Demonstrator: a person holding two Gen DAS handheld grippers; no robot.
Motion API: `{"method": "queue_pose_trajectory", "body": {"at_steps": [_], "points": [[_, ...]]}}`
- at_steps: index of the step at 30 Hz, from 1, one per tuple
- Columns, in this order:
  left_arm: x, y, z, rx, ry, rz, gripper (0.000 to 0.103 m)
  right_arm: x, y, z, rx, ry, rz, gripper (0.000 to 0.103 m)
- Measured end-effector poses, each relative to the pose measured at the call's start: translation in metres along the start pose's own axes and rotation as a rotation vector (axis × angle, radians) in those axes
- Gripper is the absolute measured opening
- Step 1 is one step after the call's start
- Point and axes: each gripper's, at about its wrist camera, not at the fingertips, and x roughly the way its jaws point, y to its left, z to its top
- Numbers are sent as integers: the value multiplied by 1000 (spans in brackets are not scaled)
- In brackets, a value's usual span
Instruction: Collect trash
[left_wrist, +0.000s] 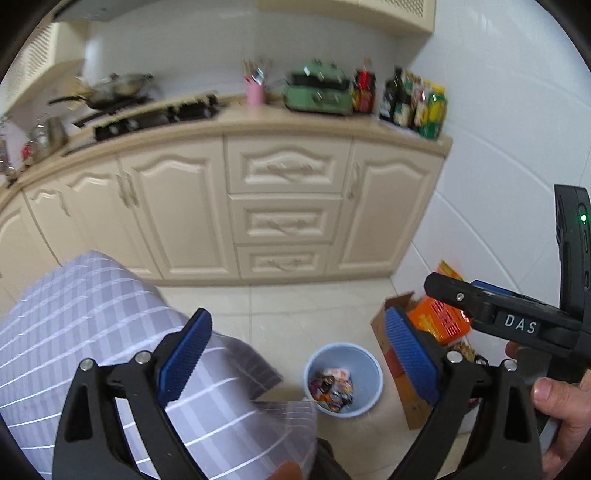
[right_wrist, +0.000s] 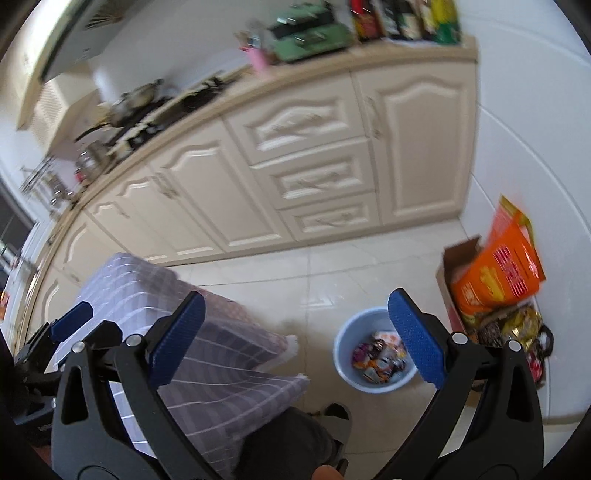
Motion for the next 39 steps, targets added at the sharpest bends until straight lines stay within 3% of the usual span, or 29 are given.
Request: {"method": "queue_pose_trajectory", "body": {"at_steps": [8, 14, 23, 31, 39], "points": [[-94, 70, -3, -67, -130, 174, 98, -29, 112, 2, -167, -35, 156, 97], [-157, 134, -13, -144, -156, 385, 99, -45, 189, -3, -283, -44, 269, 97], [-249, 200, -31, -252, -235, 598, 99, -85, 290, -18, -423, -112, 387, 97], [-318, 229, -38, -282, -310, 761, 99, -119, 352, -36, -525, -208, 390, 97], [-358, 228, -38, -301, -373, 795, 99, -145, 384, -57, -577, -332, 337, 97]]}}
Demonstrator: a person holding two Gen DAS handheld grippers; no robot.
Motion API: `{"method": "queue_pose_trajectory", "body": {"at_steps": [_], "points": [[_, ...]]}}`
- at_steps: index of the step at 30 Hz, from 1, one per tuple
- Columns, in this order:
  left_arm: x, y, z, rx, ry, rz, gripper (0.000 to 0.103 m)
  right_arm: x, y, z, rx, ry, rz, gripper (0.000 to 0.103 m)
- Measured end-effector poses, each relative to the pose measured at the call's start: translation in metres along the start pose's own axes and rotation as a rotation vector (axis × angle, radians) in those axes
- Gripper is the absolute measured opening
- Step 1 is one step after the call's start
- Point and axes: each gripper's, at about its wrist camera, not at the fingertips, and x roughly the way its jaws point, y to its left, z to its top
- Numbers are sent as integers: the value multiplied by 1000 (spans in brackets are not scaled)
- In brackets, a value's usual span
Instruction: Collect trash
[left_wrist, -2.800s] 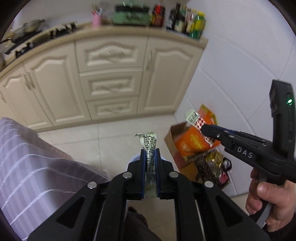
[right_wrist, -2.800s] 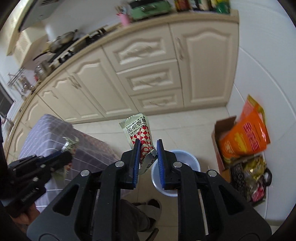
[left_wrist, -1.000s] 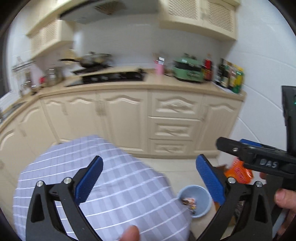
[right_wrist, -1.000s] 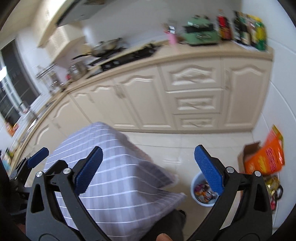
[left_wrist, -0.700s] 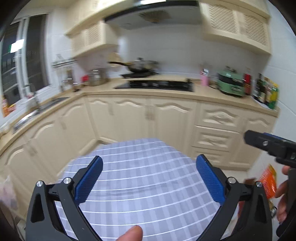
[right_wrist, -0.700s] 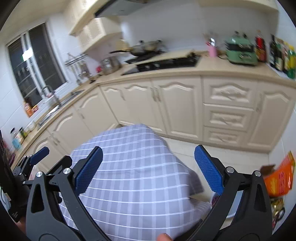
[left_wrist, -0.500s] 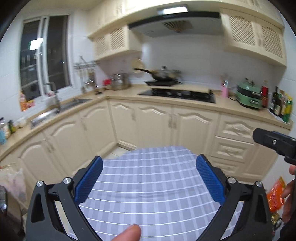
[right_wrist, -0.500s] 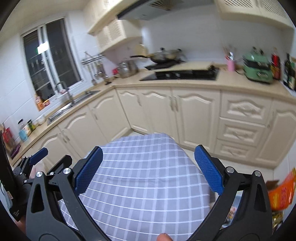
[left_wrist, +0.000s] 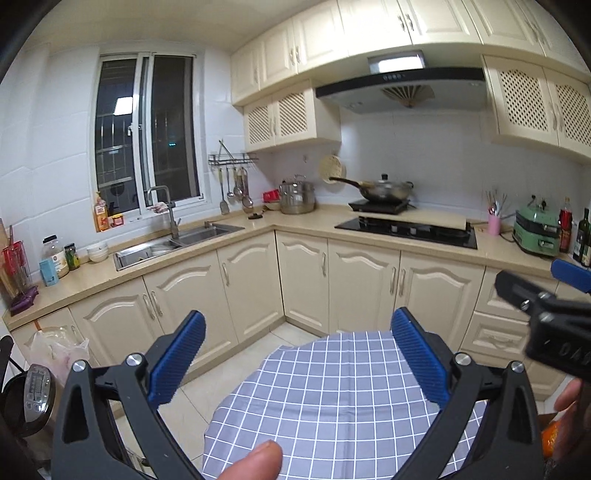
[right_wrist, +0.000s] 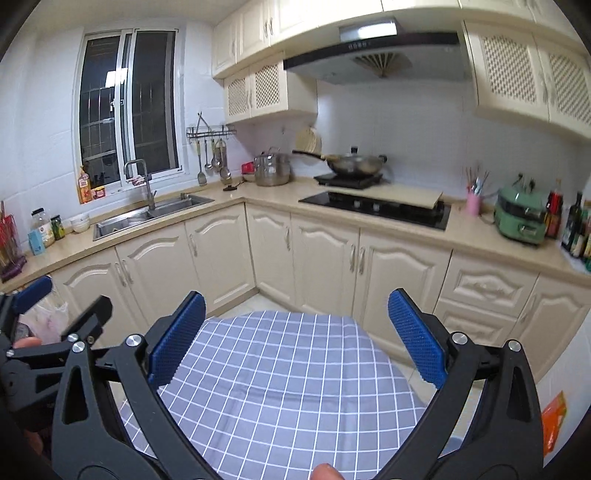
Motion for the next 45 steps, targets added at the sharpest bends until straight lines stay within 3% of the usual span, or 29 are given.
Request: {"method": "queue_pose_trajectory", "body": {"at_steps": [14, 45], "points": [[-31, 6, 14, -51, -61, 30, 99, -4, 8, 2, 6, -15, 20, 97], [-43, 7, 13, -67, -91, 41, 99, -12, 6, 8, 13, -36, 32, 97]]}}
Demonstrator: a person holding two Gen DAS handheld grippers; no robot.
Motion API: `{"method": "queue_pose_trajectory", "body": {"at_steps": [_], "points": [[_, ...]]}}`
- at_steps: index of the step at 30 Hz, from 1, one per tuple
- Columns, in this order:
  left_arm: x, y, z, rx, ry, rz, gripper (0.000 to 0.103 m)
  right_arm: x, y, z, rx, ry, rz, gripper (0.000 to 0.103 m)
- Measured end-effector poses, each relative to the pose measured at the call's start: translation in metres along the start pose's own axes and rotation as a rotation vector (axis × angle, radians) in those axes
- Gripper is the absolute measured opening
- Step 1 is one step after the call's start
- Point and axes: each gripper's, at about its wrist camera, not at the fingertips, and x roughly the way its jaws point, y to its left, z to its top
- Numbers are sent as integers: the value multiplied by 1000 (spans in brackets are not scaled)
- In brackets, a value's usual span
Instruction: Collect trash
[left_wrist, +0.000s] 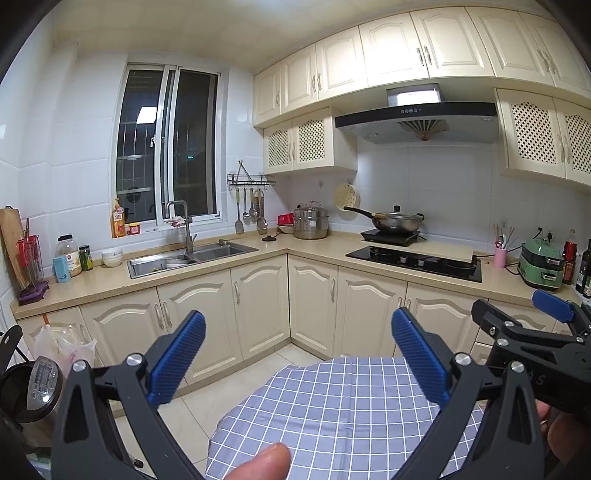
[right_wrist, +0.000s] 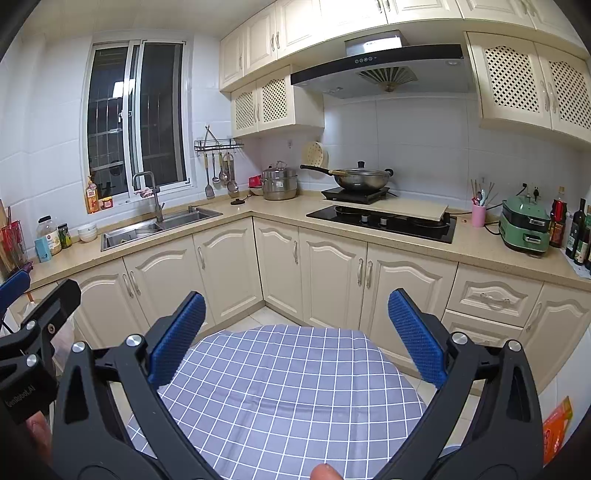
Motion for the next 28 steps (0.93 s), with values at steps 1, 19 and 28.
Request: {"method": "queue_pose_trajectory", "body": {"at_steps": [1, 19, 28], "points": [[1, 2, 0, 0, -3, -4, 99, 0, 0, 0, 0, -1, -1, 97], [-7, 7, -2, -16, -38, -15, 99, -3, 3, 2, 5, -13, 2, 97], [-4, 3, -2, 10, -24, -7, 99, -4, 4, 4, 8, -18, 6, 97]]}}
